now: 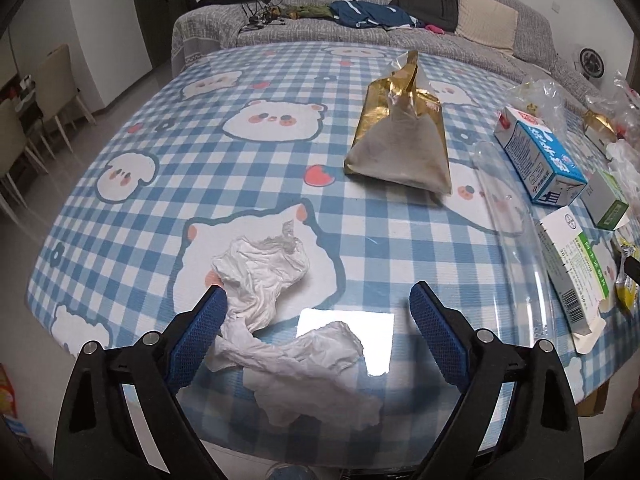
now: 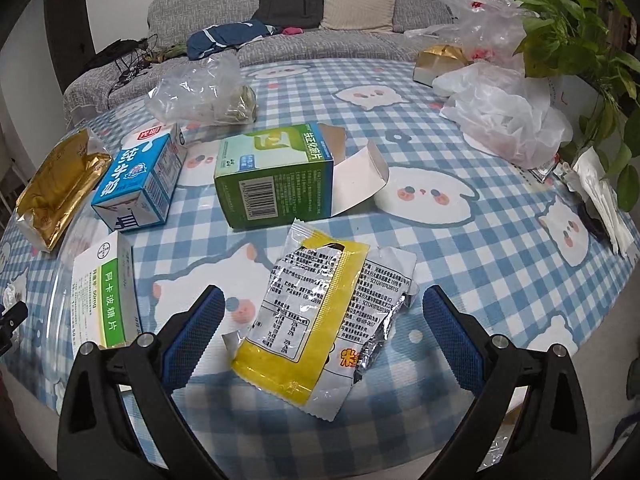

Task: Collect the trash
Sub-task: 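Grasp the crumpled tissue with the left tool while the right tool grasps the yellow snack wrapper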

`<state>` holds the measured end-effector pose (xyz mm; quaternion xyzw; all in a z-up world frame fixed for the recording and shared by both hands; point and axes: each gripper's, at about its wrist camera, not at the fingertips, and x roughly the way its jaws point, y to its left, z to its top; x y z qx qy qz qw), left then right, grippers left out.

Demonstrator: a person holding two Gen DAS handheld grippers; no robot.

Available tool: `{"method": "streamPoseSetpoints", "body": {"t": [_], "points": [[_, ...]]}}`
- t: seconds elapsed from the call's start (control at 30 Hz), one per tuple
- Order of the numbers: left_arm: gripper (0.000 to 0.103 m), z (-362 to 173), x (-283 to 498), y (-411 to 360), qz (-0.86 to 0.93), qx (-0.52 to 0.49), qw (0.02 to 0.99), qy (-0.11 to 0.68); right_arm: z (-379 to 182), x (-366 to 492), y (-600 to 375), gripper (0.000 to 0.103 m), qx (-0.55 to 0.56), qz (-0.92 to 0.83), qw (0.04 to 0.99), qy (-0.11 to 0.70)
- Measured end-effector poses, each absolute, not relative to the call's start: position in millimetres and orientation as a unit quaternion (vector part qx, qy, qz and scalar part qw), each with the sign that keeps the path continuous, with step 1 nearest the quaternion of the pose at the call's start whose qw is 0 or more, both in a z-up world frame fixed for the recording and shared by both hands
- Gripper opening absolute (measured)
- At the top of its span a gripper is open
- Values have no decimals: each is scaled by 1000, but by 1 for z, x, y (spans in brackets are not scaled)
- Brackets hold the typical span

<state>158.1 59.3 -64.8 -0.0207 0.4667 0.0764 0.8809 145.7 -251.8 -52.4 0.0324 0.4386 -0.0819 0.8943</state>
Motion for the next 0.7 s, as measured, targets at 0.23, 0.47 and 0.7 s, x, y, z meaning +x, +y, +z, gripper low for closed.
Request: {"method": "streamPoseSetpoints", "body": {"t": [0.23, 0.47, 0.7], "points": [[83, -68, 156, 57, 81, -21, 883, 462, -68, 151, -249, 84, 40, -78, 886, 456], [47, -63, 150, 49, 79, -21, 884, 461, -65, 148, -251, 61, 34, -84, 890, 447], [10, -61, 149, 46, 85, -17, 882, 464, -63, 145, -248, 37, 32, -76, 892, 445]]}}
